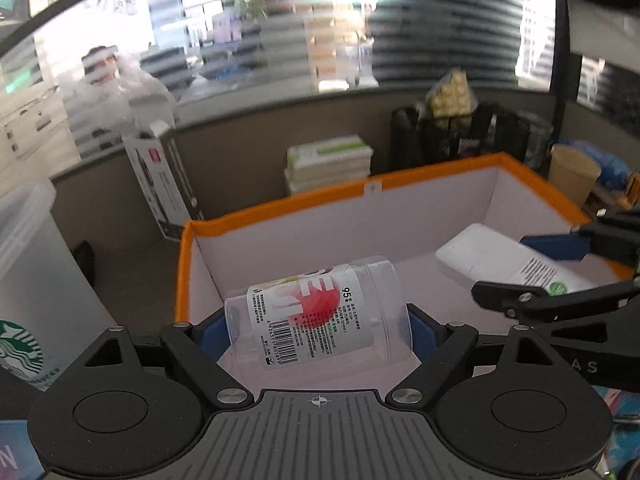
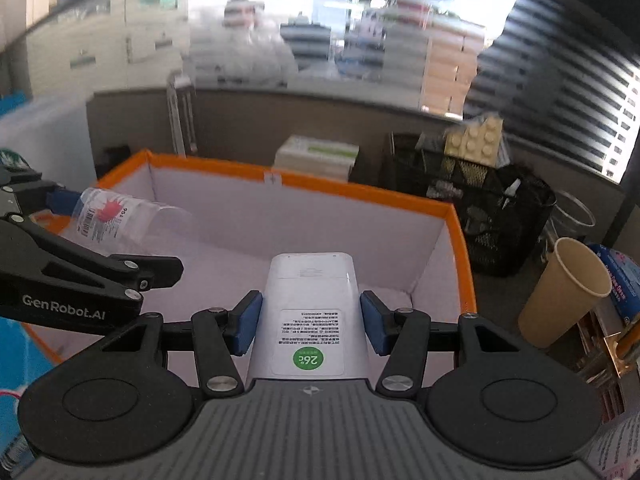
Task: Organize rigid objects
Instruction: 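Open the left tool dropping the jar into the box while the right lowers and releases the white tube, then withdraw both open tools up and away from the orange box, then reach the left tool toward a black pen while the right grasps the green tube, then grasp and lift the black pen with the left tool while the right lifts the green tube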
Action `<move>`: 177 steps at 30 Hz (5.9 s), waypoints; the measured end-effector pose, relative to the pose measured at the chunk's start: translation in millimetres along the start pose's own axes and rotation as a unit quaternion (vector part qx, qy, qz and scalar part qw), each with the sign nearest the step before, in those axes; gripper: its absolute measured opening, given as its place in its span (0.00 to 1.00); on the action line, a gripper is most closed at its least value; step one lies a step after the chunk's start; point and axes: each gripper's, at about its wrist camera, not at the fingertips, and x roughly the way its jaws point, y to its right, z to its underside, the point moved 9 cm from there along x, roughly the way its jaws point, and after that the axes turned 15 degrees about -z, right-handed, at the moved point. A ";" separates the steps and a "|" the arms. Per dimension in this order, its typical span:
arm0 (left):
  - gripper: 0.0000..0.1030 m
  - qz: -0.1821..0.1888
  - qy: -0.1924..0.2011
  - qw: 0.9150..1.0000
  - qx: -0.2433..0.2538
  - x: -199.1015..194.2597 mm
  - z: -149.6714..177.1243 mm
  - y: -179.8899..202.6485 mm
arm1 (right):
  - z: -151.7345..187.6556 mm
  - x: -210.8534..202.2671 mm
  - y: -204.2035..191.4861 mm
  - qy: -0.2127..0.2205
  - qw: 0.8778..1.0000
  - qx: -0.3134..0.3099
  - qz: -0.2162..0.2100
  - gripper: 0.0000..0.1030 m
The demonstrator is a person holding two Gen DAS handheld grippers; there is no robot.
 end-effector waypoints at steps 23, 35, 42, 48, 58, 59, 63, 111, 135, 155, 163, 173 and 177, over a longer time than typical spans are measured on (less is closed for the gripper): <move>0.86 -0.042 -0.067 0.992 0.098 26.1 20.6 17.5 | 23.1 30.4 7.7 -0.149 0.989 -0.005 -0.009 0.49; 0.94 -0.055 -0.063 0.992 0.092 23.9 18.9 14.9 | 24.1 30.8 5.8 -0.167 0.986 0.004 -0.016 0.56; 0.99 -0.071 -0.032 0.995 0.069 3.4 5.5 2.3 | 11.9 18.4 -0.6 -0.147 0.989 -0.003 -0.011 0.62; 1.00 -0.079 0.004 0.996 0.042 -30.4 -8.1 -15.0 | -6.0 -9.1 -8.8 -0.108 0.994 -0.017 0.003 0.70; 1.00 -0.087 0.045 0.995 0.011 -87.1 -11.8 -32.0 | -24.0 -63.4 -32.6 -0.047 0.999 -0.025 0.009 0.78; 1.00 -0.089 0.049 0.995 0.009 -93.1 -11.4 -33.3 | -23.8 -67.9 -35.0 -0.044 0.999 -0.026 0.009 0.78; 1.00 -0.093 0.060 0.994 0.001 -112.9 -8.7 -37.3 | -23.4 -88.1 -48.1 -0.028 0.999 -0.034 0.012 0.80; 1.00 -0.070 0.107 0.991 -0.025 -170.8 93.9 -33.2 | 86.8 -168.0 -92.5 0.081 0.995 -0.015 0.055 1.00; 1.00 0.004 0.107 0.989 0.104 -140.1 171.6 53.8 | 210.2 -153.7 -94.0 0.046 0.996 0.050 0.054 0.59; 1.00 0.108 0.053 0.991 0.051 -114.2 173.8 68.6 | 204.0 -130.6 -84.2 0.040 0.998 0.040 0.027 0.41; 0.63 0.135 0.058 0.988 0.050 -123.1 172.6 74.1 | 202.5 -129.3 -85.7 0.043 0.998 0.036 0.024 0.35; 0.08 0.114 0.056 0.992 0.025 -120.2 168.4 64.1 | 195.6 -121.6 -87.3 0.035 0.999 0.015 0.032 0.31; 0.08 0.105 0.059 0.992 0.030 -122.9 170.5 64.1 | 191.6 -117.3 -87.0 0.039 0.999 0.005 0.036 0.30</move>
